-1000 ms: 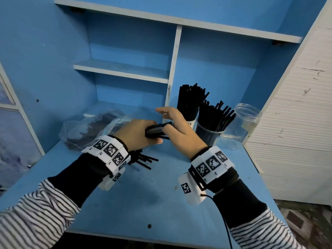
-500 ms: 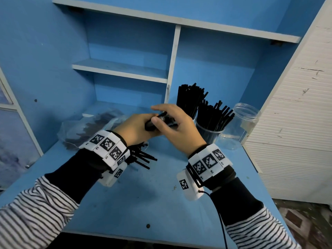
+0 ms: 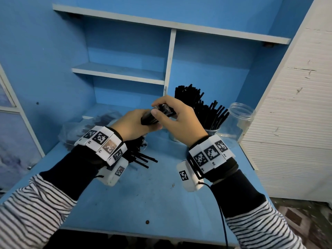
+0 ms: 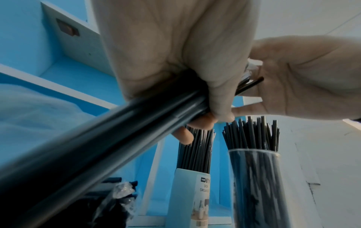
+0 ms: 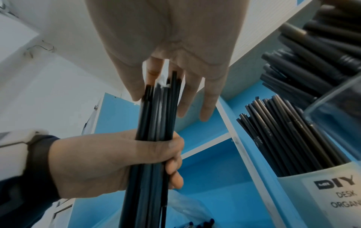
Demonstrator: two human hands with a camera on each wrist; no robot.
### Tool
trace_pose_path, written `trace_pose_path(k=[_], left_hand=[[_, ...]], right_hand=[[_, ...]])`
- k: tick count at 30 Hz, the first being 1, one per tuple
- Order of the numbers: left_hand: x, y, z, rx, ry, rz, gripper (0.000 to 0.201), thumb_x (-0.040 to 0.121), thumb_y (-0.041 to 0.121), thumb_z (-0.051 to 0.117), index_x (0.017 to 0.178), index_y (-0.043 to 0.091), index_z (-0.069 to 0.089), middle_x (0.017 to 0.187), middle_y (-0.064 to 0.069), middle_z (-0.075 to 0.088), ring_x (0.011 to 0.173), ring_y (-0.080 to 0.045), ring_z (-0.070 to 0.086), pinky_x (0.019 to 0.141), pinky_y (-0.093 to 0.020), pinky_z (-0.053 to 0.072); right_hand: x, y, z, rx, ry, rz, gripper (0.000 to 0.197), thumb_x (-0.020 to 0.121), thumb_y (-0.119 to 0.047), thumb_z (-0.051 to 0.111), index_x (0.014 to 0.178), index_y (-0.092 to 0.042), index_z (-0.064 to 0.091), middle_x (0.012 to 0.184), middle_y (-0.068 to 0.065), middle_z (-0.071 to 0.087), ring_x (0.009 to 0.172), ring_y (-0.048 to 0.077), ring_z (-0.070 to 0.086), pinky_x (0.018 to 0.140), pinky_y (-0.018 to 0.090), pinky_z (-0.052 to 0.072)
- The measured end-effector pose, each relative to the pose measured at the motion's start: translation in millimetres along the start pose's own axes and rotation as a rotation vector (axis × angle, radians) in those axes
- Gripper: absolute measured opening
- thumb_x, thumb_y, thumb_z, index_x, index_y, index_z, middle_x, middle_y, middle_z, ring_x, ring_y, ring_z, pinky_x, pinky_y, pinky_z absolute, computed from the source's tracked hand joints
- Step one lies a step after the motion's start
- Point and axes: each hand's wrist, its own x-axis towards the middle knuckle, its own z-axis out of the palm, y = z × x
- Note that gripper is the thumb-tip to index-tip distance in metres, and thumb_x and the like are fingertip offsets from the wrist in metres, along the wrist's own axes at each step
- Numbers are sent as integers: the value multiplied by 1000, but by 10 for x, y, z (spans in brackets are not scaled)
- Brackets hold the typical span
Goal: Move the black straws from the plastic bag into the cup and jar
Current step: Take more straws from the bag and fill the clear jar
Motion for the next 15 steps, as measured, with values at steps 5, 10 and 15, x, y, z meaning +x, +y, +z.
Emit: trace_pose_path(k=[5, 10, 15], left_hand=[[24, 122, 16, -74, -16, 66, 23, 91, 25, 63, 75, 37, 51, 70, 20, 58, 62, 13, 54, 56, -8, 37], [82, 373, -17, -206, 16, 125, 28, 91, 17, 61, 70, 34, 51, 52, 28, 58, 51, 15, 52, 50, -5, 36], [85, 559, 98, -414, -12, 157, 9, 86, 14, 66, 79, 12, 59, 62, 5, 64, 62, -1, 57, 60, -23, 48]], right_hand=[[-2, -56, -97, -9, 11, -53, 20, 93, -15, 61, 112, -14, 64, 103, -17, 59, 98, 0, 56, 92, 23, 47], [52, -157, -282, -57, 86, -139, 26, 94, -16, 59, 119, -16, 64, 116, -3, 58, 112, 1, 51, 97, 12, 38], [98, -265, -424, -86, 115, -146, 24, 89, -17, 66, 113, -17, 66, 111, -2, 57, 105, 3, 53, 93, 9, 37]])
